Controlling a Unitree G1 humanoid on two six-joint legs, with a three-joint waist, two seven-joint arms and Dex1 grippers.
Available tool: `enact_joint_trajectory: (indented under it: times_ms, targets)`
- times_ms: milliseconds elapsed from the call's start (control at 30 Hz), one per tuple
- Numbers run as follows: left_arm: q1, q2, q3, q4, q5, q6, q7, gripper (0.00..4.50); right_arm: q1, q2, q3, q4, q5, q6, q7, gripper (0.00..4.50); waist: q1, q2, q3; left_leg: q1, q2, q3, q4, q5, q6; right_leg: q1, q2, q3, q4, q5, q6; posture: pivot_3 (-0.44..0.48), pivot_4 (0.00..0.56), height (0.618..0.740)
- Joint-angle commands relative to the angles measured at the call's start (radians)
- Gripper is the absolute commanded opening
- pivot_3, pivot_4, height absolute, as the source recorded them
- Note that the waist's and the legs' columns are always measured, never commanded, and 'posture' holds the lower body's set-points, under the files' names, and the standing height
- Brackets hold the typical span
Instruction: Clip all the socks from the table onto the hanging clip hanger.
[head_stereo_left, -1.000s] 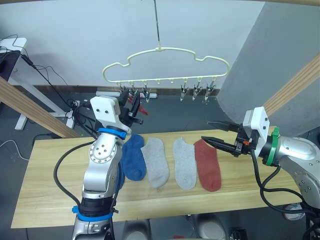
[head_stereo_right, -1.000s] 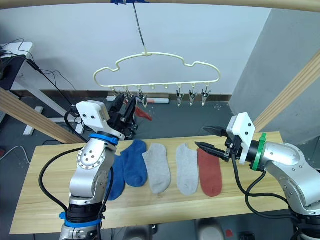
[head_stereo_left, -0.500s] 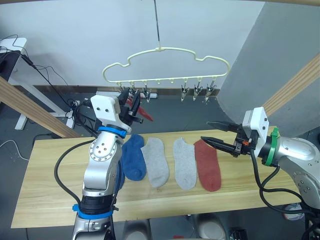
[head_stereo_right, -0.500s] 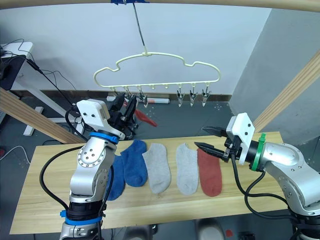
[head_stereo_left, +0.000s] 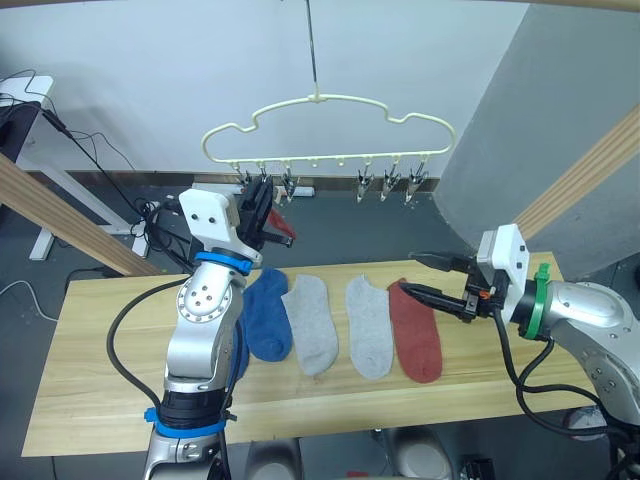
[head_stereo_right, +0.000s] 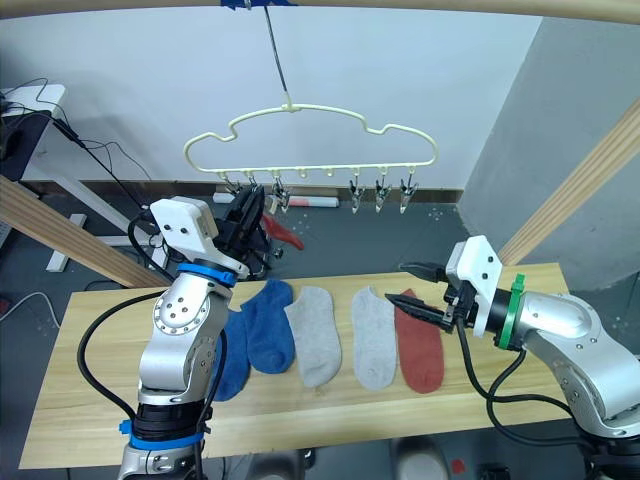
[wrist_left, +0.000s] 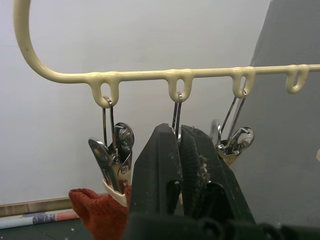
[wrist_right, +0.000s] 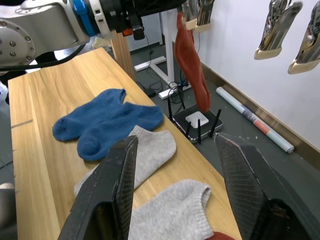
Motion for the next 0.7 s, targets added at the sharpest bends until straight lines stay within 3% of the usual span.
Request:
enact_joint_trajectory:
  times_ms: [33, 100, 233, 400, 700]
  targets:
    - [0.006, 0.016, 0.011, -0.048, 0.000, -0.012, -0.010, 0.00, 0.037, -0.005, 0.038, -0.015, -0.085, 0.014, -0.071, 2.72, 0.000, 0.000, 0.000, 0.000, 0.000, 0.000, 0.000, 0.000, 0.000, 0.000, 0.000, 0.000, 0.000, 0.000, 0.000, -0.198, 0.353, 0.740]
    - [0.009, 0.024, 0.013, -0.055, -0.002, -0.008, -0.015, 0.00, 0.065, 0.015, 0.068, -0.001, -0.146, 0.032, -0.140, 3.16, 0.000, 0.000, 0.000, 0.000, 0.000, 0.000, 0.000, 0.000, 0.000, 0.000, 0.000, 0.000, 0.000, 0.000, 0.000, -0.194, 0.355, 0.740]
    - [0.011, 0.042, 0.007, -0.071, -0.003, 0.004, -0.028, 0.00, 0.119, 0.115, 0.157, 0.031, -0.284, 0.090, -0.334, 4.47, 0.000, 0.000, 0.000, 0.000, 0.000, 0.000, 0.000, 0.000, 0.000, 0.000, 0.000, 0.000, 0.000, 0.000, 0.000, -0.187, 0.361, 0.740]
    - [0.011, 0.044, 0.008, -0.086, -0.011, 0.030, -0.031, 0.00, 0.149, 0.220, 0.252, 0.102, -0.423, 0.150, -0.487, 4.47, 0.000, 0.000, 0.000, 0.000, 0.000, 0.001, 0.000, 0.000, -0.001, 0.000, 0.000, 0.000, 0.000, 0.000, 0.000, -0.180, 0.370, 0.740]
    - [0.012, 0.040, 0.004, -0.101, -0.012, 0.054, -0.039, 0.00, 0.197, 0.411, 0.263, 0.205, -0.523, 0.263, -0.657, 4.47, 0.001, 0.001, 0.001, 0.000, 0.001, 0.001, -0.001, 0.000, -0.001, -0.001, 0.000, 0.001, -0.001, 0.000, 0.000, -0.172, 0.374, 0.740]
